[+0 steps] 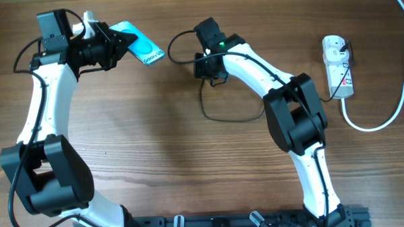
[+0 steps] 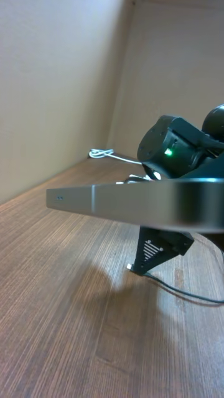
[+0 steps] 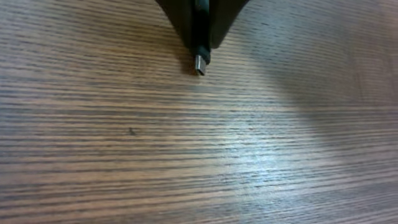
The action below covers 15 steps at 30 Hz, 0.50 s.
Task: Plug charger to phone and switch on socket
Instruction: 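Lower the right gripper onto the black cable's USB-C plug and grasp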
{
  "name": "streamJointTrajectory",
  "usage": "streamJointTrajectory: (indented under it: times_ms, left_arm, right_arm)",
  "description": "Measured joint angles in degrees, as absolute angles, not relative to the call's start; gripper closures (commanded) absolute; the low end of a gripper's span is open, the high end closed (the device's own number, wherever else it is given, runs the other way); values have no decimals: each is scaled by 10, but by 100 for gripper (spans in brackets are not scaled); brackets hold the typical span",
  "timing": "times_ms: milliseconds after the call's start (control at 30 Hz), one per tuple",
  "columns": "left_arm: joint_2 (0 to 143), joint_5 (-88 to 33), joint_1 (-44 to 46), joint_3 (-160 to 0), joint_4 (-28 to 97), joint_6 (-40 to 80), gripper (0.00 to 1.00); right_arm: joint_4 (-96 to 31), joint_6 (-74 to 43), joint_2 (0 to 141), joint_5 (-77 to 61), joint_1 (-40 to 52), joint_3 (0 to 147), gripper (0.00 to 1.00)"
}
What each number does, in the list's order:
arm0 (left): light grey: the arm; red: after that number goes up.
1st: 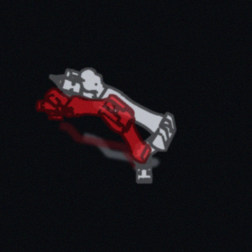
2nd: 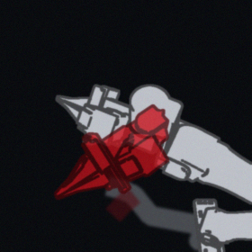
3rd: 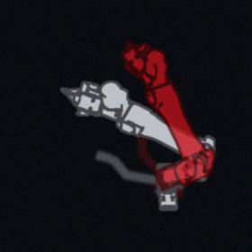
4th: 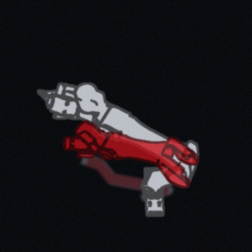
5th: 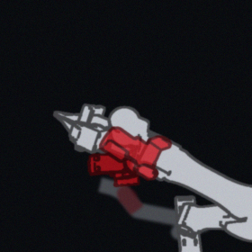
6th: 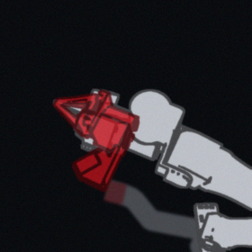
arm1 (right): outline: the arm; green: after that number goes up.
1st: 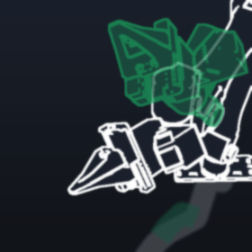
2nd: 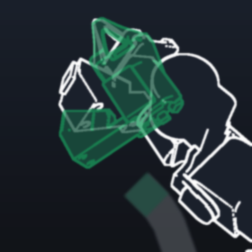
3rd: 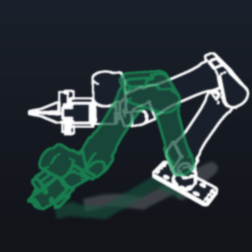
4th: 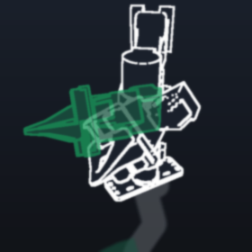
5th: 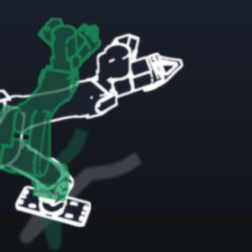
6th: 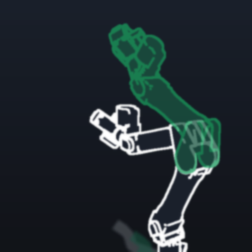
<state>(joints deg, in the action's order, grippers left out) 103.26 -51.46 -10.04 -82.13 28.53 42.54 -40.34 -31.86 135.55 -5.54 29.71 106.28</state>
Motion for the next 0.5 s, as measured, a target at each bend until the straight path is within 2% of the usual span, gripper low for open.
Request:
streamJointTrajectory:
  times_ms: [500]
  left_arm:
    - [1033, -515, -100, -821, 296, 427, 96]
  right_arm:
    - [-479, -225, 1329, 52, 317, 1043, 96]
